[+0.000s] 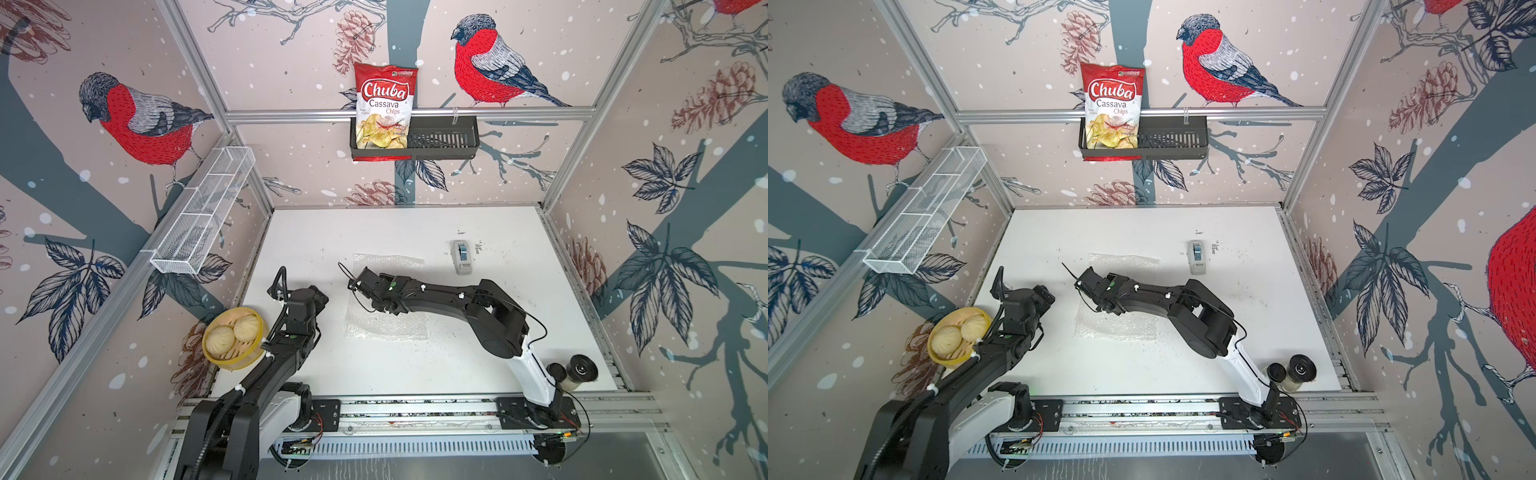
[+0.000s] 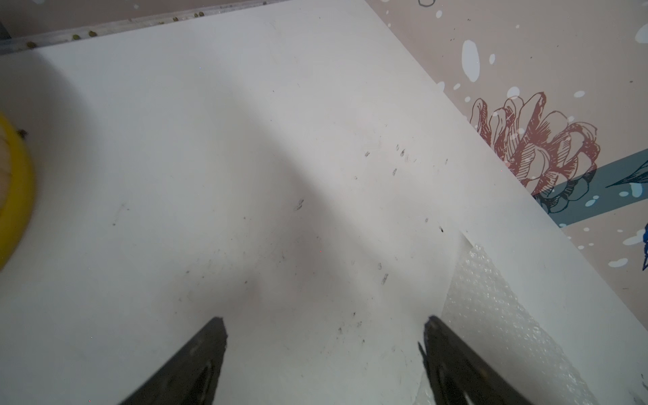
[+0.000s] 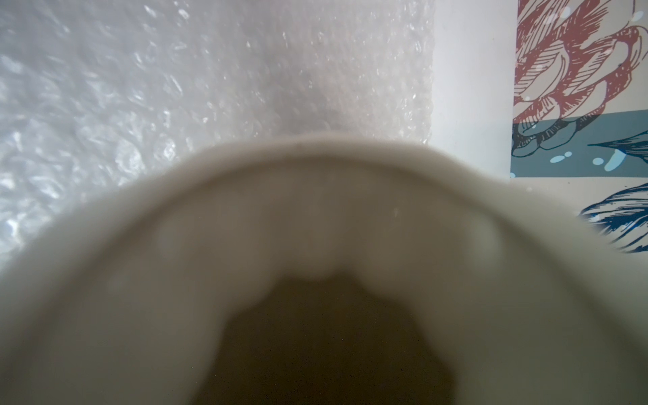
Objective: Wrap vases in bubble wrap
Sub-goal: Place the vase in bubble wrap.
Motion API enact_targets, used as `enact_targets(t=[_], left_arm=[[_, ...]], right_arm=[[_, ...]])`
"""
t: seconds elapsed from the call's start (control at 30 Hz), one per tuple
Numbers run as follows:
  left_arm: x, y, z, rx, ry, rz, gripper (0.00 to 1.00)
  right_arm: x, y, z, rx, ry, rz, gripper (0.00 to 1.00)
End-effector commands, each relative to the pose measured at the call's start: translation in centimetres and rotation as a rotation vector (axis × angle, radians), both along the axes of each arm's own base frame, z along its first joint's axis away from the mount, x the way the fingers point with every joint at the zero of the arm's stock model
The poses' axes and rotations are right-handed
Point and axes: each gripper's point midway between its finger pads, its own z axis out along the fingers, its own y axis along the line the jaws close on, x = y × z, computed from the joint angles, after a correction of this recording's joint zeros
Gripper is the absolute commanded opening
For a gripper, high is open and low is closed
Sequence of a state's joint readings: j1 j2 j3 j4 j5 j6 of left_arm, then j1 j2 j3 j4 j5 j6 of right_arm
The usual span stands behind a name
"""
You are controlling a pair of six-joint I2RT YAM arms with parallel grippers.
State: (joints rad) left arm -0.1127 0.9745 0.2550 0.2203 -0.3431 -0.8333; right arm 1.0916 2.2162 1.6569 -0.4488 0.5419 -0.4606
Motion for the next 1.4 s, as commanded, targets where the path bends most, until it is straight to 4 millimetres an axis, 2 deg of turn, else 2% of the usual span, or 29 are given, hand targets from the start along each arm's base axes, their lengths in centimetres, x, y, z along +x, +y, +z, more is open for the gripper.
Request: enact_targets(t=[0.0,0.13,0.23,0.43,0.57,0.7,0.83,0.93,1.13,1.37], left_arm=[[-0.5,1.0,0.6,0.005,-0.048,0.059,0.88],[-0.8,1.1,1.2,0.008,-0.083,0.06,0.88],[-0.8,1.1,1.3,0.009,-0.086,0.059,0.88],[-0.6,1.0,1.1,0.008,-0.076,0.052,0.87],[-0.5,0.9,1.0,0.009,-0.074,0.047,0.87],[-0.5,0.9,1.0,0.01,-0.077,0.042,0.87],[-0.4,0.8,1.1,0.013,-0.079,0.039,0.86],[-0.4,0.8,1.1,0.013,-0.079,0.037,0.86],[-0.4,0.8,1.2,0.014,-0.082,0.034,0.86],[-0.5,0.9,1.3,0.016,-0.086,0.04,0.86]], right_arm=[[-0.6,1.5,-0.8,0.103,0.088,0.017,0.57],[-0.6,2.0,-0.9,0.147,0.124,0.027,0.65],[-0.8,2.1,-1.9,0.139,0.143,0.034,0.73],[-1.0,2.1,-3.1,0.125,0.163,0.04,0.73],[-1.0,2.1,-2.0,0.135,0.158,0.038,0.74],[-0.3,1.3,-0.5,0.155,0.147,0.018,0.79],[-0.2,0.2,-0.4,0.161,0.161,-0.001,0.79],[-0.2,-0.4,-1.1,0.153,0.163,-0.008,0.77],[0.3,-0.7,-1.3,0.142,0.132,-0.008,0.61],[0.6,-0.8,1.2,0.132,0.035,0.009,0.53]])
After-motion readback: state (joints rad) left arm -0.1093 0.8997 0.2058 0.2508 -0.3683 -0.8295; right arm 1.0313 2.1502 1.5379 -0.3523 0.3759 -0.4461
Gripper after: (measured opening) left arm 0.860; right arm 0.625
